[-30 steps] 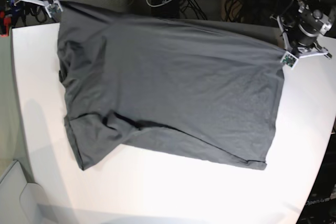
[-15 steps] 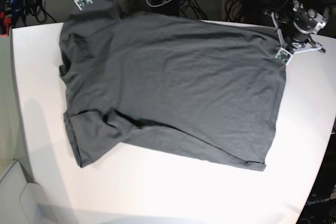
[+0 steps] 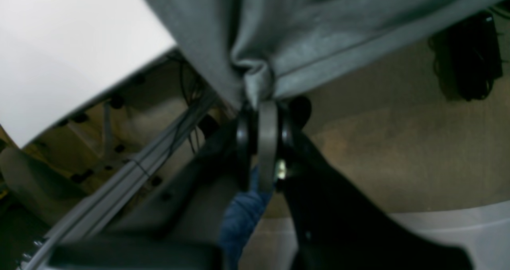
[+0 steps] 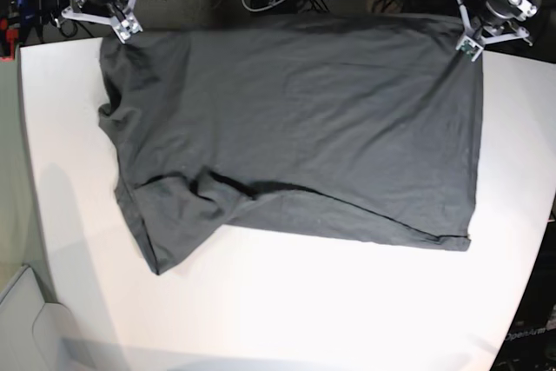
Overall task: Layout the t-shirt on the table in an organized manner, then fold the t-shirt properly
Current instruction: 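Pull the shirt edge further with both grippers to flatten the shirt, then release the shirt with the right gripper and move it toward the sleeve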
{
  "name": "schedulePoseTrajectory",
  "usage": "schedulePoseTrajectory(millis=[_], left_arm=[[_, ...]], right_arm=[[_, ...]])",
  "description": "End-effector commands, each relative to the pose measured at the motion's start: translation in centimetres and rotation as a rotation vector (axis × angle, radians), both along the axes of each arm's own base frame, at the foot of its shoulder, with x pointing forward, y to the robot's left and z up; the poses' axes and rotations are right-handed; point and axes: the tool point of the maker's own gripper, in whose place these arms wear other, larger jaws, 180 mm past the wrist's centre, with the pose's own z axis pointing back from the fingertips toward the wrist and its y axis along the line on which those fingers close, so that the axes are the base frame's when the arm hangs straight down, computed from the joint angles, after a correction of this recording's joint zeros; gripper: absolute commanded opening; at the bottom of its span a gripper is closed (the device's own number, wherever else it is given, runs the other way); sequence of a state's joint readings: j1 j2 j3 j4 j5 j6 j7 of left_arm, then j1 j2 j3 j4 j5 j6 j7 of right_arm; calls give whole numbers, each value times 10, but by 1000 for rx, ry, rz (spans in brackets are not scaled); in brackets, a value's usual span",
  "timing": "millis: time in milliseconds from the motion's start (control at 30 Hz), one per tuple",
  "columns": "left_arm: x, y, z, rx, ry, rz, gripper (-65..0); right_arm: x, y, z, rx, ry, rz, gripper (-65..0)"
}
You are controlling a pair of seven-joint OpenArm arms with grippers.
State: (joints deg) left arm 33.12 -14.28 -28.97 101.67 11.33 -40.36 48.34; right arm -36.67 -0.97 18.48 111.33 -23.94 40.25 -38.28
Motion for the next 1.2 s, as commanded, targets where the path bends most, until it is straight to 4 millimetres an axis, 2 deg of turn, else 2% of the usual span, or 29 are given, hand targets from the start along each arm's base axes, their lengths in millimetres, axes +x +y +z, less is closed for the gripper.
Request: schedulePoseTrajectory(millis=[0, 200, 433, 500, 633, 700, 867, 1033, 1167], left_arm=[[4, 12, 10, 36, -23, 9, -646], [4, 28, 18, 62, -46, 57, -645], [3, 28, 18, 55, -46, 63, -636], [2, 25, 18, 51, -49, 62, -588], [6, 14, 24, 43, -82, 65, -424], [5, 10, 28, 41, -90, 60, -375], [11, 5, 36, 42, -122, 54, -366], [19, 17, 59, 73, -206, 114, -366], [51, 24, 84, 88, -335, 162, -366]], right_arm=[[14, -3, 11, -8, -54, 2, -461], [53, -5, 26, -14, -160, -12, -459], [95, 5, 41, 14, -266, -21, -457], [107, 12, 45, 30, -292, -19, -457], [126, 17, 52, 16, -286, -29, -457], [133, 21, 53, 8, -274, -23, -458], [146, 25, 55, 12, -284, -18, -461], [154, 25, 52, 22, -285, -19, -463], [172, 26, 64, 24, -333, -17, -476]])
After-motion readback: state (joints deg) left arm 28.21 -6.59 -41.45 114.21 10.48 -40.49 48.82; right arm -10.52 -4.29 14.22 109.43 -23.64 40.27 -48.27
